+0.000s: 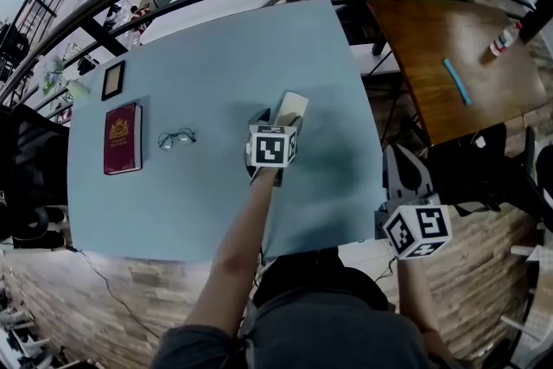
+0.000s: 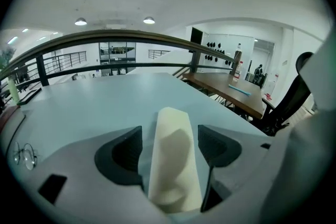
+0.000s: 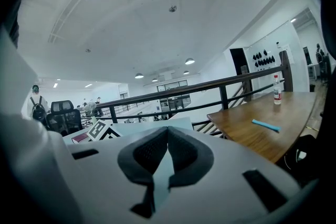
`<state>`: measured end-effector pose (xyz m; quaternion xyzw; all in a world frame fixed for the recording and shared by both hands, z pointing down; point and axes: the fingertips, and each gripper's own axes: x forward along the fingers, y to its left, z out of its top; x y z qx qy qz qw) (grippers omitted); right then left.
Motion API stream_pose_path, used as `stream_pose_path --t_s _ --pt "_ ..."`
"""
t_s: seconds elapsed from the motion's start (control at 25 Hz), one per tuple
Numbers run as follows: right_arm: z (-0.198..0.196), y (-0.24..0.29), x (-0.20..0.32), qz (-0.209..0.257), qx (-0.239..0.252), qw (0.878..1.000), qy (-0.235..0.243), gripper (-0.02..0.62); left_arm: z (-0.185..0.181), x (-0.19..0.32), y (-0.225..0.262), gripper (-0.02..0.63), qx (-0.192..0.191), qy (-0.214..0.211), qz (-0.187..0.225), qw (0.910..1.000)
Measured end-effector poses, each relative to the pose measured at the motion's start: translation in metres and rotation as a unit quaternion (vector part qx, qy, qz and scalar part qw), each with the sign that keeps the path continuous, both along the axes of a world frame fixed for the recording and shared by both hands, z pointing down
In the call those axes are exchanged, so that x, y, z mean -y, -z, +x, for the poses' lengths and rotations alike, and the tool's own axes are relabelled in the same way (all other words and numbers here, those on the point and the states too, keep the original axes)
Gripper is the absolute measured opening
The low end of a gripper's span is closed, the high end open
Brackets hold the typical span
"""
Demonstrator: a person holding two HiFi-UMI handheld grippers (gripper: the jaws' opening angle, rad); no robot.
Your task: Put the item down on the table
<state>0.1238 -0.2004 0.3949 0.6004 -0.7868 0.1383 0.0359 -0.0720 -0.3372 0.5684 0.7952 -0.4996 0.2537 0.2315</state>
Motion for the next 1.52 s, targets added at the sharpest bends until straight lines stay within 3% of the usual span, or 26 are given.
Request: stream_pose_path --t_s 0.32,0.88,1.52 --pt "-0.003 0.007 0.000 0.014 0.008 1.000 0.010 0.003 -0.017 -0.012 0.051 0.319 0.006 0.010 0.068 0.9976" --pt "-0.011 0.020 0.006 0.036 0.021 0.999 0.033 0.003 -0.054 -0.051 0.142 0.122 -0.020 0.066 0.192 0.9789" --pt "-0.019 0.028 -0.004 0.048 0.028 0.996 0.066 0.003 -0.078 -0.110 0.175 0.020 -0.020 0.106 0.234 0.9662"
